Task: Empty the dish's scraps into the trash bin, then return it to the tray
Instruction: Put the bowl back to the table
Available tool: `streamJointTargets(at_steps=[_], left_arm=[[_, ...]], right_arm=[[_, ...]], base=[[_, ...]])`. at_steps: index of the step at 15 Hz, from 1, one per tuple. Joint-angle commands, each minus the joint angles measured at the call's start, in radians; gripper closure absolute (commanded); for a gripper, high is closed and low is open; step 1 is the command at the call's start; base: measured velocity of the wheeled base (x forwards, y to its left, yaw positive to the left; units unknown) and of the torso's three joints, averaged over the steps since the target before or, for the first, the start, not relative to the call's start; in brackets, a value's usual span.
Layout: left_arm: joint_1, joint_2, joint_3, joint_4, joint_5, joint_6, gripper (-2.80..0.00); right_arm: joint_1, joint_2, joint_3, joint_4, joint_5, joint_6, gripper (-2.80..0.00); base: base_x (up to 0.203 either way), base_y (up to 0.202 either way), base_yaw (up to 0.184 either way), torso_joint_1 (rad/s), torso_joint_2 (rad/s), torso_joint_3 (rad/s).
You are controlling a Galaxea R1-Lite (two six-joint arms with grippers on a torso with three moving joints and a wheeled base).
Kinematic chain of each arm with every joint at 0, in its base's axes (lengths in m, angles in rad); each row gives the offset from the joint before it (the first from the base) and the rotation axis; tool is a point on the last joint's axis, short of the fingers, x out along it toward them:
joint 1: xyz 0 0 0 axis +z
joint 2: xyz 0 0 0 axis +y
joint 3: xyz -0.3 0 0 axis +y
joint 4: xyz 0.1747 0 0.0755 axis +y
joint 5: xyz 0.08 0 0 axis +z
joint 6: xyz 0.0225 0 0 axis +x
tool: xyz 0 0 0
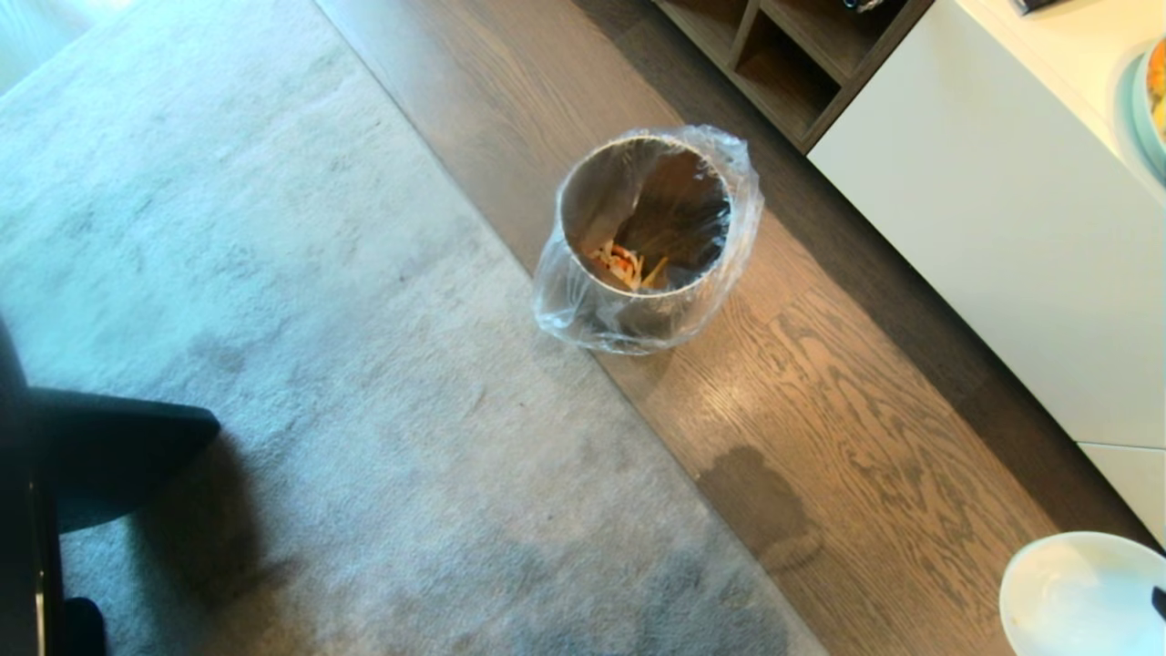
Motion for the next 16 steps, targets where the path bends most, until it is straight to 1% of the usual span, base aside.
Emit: streamJointTargets(at_steps=[1, 4, 5, 6, 7, 8, 16], left_arm=[[0.000, 0.000, 0.000, 0.000, 0.001, -0.001, 0.00], [0.000, 0.000, 0.000, 0.000, 0.001, -0.001, 0.00], [0.000, 0.000, 0.000, 0.000, 0.001, -0.001, 0.00], [0.000, 0.000, 0.000, -0.002, 0.001, -0.001, 0.00], [0.000, 0.000, 0.000, 0.000, 0.001, -0.001, 0.00], [0.000, 0.000, 0.000, 0.000, 0.001, -0.001, 0.00], [0.000, 0.001, 0.000, 0.000, 0.001, 0.000, 0.00]], right_arm=[[0.000, -0.316, -0.003, 0.177, 0.044, -0.005, 0.00], [0.014, -0.620, -0.038, 0.449, 0.190, -0.028, 0.00], [0.019, -0.685, -0.048, 0.518, 0.234, -0.032, 0.00], [0.023, -0.725, -0.056, 0.563, 0.262, -0.011, 0.00], [0.025, -0.735, -0.060, 0.580, 0.256, 0.053, 0.00], [0.026, -0.735, -0.060, 0.582, 0.230, 0.085, 0.00], [0.026, -0.735, -0.060, 0.582, 0.229, 0.085, 0.00]], base=[[0.000, 0.000, 0.000, 0.000, 0.00, 0.000], [0.000, 0.000, 0.000, 0.000, 0.00, 0.000], [0.000, 0.000, 0.000, 0.000, 0.00, 0.000], [0.000, 0.000, 0.000, 0.000, 0.00, 0.000], [0.000, 0.000, 0.000, 0.000, 0.00, 0.000], [0.000, 0.000, 0.000, 0.000, 0.00, 0.000], [0.000, 0.000, 0.000, 0.000, 0.00, 0.000]])
